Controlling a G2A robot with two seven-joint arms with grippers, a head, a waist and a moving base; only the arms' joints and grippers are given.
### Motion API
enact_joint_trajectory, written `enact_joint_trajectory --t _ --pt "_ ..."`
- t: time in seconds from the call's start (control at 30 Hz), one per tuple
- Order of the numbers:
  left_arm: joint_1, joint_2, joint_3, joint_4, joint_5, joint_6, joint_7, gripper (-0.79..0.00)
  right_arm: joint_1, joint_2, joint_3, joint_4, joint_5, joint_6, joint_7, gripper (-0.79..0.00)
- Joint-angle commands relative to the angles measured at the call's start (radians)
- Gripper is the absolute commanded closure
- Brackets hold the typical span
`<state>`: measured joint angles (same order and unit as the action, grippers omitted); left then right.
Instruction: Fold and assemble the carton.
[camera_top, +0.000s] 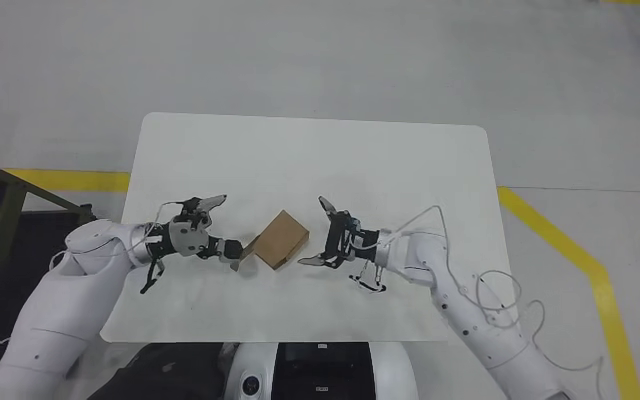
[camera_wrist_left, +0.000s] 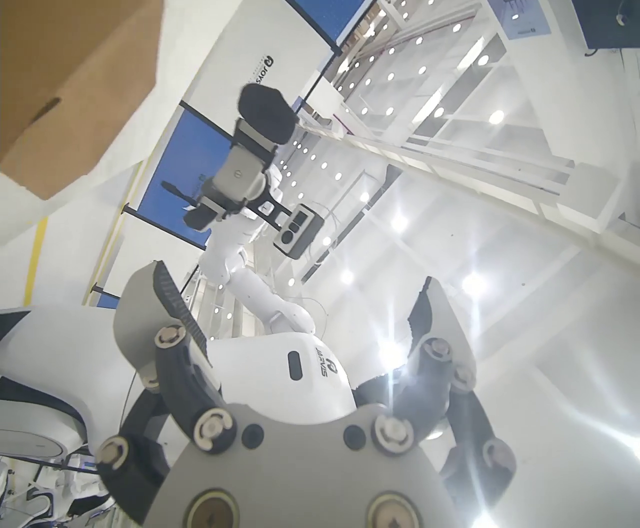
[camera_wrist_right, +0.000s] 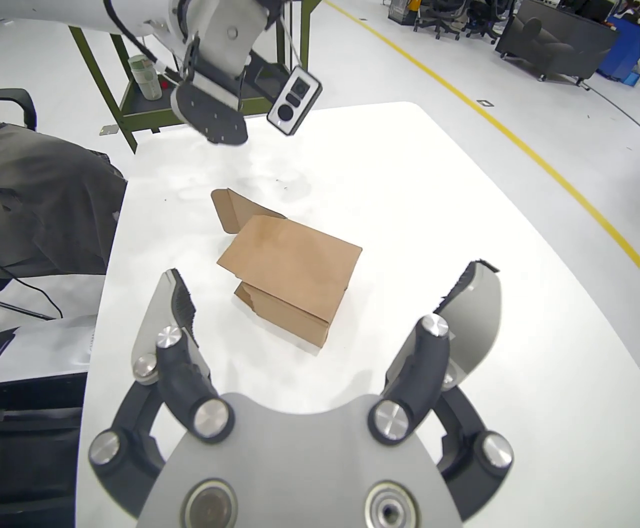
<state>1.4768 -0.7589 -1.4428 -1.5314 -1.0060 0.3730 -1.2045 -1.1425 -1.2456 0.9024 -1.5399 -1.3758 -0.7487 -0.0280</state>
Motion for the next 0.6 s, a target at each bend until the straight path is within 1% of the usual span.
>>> enact_joint_trajectory --t 0.0,0.13,0.23,0.3,0.4,0.47,0.5,0.57 --pt "0.008 -0.003 0.012 0.013 -0.002 -0.002 0.007 -0.785 -0.01 0.001 0.001 -0.017 -0.001 0.009 -0.001 -0.785" --pt "0.016 -0.009 0.029 0.044 -0.005 -0.008 0.03 -0.785 -0.032 0.004 0.0 -0.047 -0.007 0.019 -0.004 -0.785" --pt "0.019 -0.013 0.04 0.058 -0.006 -0.006 0.027 -0.785 -0.045 0.006 -0.001 -0.06 -0.011 0.024 -0.004 -0.785" --pt "0.023 -0.015 0.041 0.065 -0.021 -0.003 0.013 -0.785 -0.051 0.006 -0.001 -0.061 -0.008 0.028 -0.008 -0.785" --pt "0.036 -0.016 0.024 0.07 -0.073 -0.013 -0.044 -0.785 -0.058 0.007 -0.002 -0.063 0.002 0.033 -0.013 -0.785" --pt "0.044 -0.014 -0.005 0.059 -0.072 -0.054 -0.056 -0.785 -0.063 0.007 -0.003 -0.072 0.0 0.037 -0.022 -0.785" --pt "0.051 -0.013 -0.025 0.043 -0.07 -0.101 -0.069 -0.785 -0.067 0.008 -0.003 -0.077 -0.003 0.039 -0.029 -0.785" --pt "0.074 -0.012 -0.054 0.024 -0.058 -0.158 -0.086 -0.785 -0.072 0.009 -0.002 -0.082 -0.01 0.042 -0.04 -0.785"
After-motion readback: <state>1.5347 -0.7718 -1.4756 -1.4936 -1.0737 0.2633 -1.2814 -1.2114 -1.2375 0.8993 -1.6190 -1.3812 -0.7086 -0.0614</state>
